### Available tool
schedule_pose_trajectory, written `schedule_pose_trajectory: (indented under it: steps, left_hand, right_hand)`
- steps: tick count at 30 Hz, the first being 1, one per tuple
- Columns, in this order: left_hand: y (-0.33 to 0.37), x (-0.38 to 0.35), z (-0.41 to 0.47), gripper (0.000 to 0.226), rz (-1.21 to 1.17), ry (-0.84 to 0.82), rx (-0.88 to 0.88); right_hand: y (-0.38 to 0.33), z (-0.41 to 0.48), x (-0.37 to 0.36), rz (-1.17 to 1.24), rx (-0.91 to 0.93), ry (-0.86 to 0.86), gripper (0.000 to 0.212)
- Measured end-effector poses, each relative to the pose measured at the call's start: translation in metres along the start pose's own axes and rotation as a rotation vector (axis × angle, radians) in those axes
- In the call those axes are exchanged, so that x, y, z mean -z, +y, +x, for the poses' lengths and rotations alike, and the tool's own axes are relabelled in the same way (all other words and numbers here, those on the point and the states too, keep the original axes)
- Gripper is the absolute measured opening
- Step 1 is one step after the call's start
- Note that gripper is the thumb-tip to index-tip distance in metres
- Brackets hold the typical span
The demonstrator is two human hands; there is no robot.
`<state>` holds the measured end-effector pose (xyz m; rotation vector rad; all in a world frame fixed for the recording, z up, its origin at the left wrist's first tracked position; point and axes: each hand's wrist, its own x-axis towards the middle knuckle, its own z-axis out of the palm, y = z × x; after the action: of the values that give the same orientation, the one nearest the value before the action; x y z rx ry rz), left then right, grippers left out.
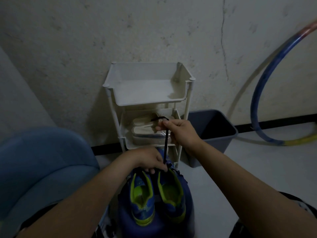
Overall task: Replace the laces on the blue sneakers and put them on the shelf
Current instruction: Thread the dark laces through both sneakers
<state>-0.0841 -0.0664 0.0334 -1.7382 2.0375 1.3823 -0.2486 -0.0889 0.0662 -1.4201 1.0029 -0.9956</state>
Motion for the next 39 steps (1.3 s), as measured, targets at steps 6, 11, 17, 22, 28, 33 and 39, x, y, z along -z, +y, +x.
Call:
schedule_pose_trajectory:
  steps: [6,11,17,22,28,33,39]
  left_hand:
    - [0.008,0.017,0.001,0.025,-0.234,0.425,-0.006]
    - [0.019,0.025,-0.015,0.025,-0.865,0.424,-0.152]
    - [0.001,0.031,-0.015,0.012,-0.291,0.451,-0.213]
    - [-0.002,0.035,-0.017,0.014,-0.362,0.441,-0.065]
    - [-0.005,0.025,-0.010,0.015,-0.382,0.446,0.100]
    - [-0.001,0.013,-0.004,0.022,-0.378,0.440,0.093]
    - [0.001,0.007,-0.003,0.033,-0.477,0.423,0.132]
  right_hand:
    - [0.006,-0.001,-0.003,-0.251,0.026,-0.053,0.035]
    - [0.019,0.003,-0.001,-0.635,0.000,-0.099,0.034]
    - [0.023,0.004,0.003,-1.004,0.046,-0.143,0.035]
    - [0.030,0.006,0.009,-1.275,0.158,-0.159,0.030]
    - [0.041,0.006,0.011,-1.479,0.116,-0.173,0.031]
    - [0.039,0.002,0.004,-1.258,-0.010,-0.331,0.042]
    - [0.034,-0.003,0.004,-0.684,-0.081,-0.344,0.012]
